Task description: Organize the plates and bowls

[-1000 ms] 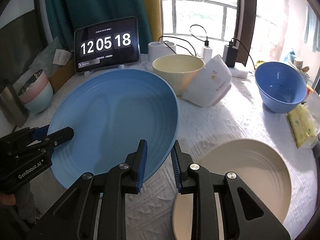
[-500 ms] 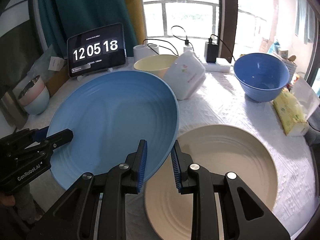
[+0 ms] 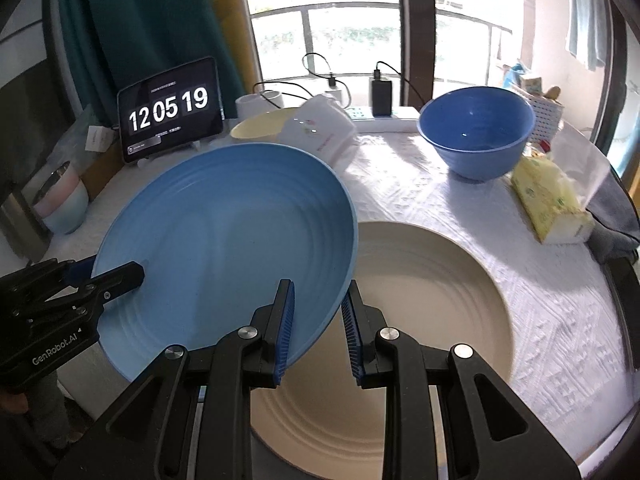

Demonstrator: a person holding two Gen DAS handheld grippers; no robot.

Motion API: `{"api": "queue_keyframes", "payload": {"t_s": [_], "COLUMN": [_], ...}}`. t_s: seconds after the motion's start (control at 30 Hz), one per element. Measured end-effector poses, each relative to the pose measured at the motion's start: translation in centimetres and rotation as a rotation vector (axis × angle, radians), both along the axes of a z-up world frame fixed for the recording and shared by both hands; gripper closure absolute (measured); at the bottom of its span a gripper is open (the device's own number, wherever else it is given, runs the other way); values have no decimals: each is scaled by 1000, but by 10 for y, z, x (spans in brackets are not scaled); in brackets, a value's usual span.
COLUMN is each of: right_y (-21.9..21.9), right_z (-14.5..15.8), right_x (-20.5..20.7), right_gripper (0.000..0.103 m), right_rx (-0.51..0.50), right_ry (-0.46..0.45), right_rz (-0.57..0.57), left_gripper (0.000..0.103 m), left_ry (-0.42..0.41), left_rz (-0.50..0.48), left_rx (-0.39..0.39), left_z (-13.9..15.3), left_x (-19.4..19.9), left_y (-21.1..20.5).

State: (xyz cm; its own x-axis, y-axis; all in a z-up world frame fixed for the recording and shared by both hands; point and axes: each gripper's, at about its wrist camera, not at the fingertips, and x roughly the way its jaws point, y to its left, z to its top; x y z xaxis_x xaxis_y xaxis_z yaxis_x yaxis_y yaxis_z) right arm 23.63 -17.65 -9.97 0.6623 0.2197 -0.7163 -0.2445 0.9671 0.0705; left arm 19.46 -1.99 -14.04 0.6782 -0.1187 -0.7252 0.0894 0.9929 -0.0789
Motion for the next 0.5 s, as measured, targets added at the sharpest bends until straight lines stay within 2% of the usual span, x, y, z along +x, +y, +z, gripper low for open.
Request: {"api": "queue_keyframes", "payload": {"t_s": [0.5], "right_y": [-51], "right_z": [-9], "right_x": [-13], "right_gripper": [77], "right_rx": [28], "right_ry": [12], "right_rz": [-69], "left_gripper": [67], "left_ry": [20], "left_rz": [-85], "left_rx": [35], "left_z": [-3], "left_x": [-1], "left_y": [-52]}}
